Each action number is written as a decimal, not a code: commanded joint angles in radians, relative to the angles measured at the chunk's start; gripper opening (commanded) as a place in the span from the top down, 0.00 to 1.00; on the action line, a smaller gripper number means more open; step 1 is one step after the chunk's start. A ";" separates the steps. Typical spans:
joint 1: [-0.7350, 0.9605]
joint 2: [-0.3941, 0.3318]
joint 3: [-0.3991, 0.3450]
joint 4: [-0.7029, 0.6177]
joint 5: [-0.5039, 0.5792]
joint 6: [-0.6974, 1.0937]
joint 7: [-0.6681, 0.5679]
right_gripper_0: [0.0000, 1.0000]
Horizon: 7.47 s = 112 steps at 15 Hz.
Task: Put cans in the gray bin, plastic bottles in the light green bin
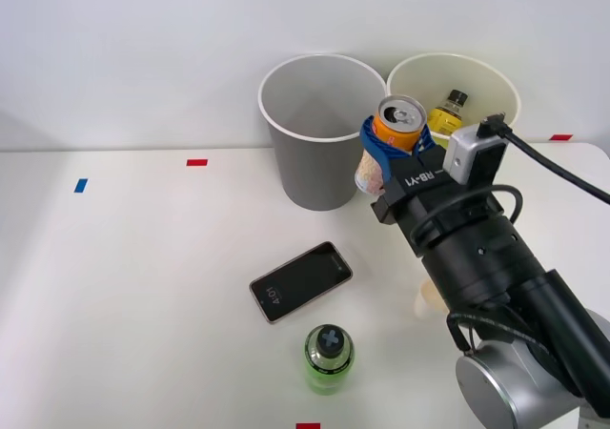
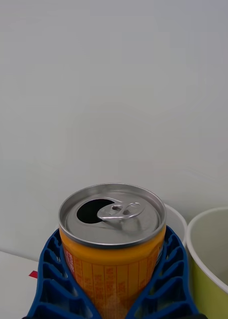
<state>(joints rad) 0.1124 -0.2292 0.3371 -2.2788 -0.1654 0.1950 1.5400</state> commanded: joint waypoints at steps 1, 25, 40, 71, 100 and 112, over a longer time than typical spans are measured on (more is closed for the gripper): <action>-0.129 0.050 -0.006 0.001 -0.006 0.138 -0.011 1.00; -0.729 0.122 -0.102 0.657 0.033 0.115 -0.034 0.00; 0.081 -0.160 -0.046 -0.033 0.015 -0.166 -0.081 0.00; 0.805 -0.032 -0.095 0.384 0.110 -0.945 0.114 0.00; 0.898 -0.041 0.019 0.587 0.060 -1.151 0.184 0.00; 0.898 -0.041 0.019 0.587 0.060 -1.151 0.184 0.00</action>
<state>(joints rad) 1.0109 -0.2700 0.3559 -1.6920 -0.1058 -0.9559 1.7241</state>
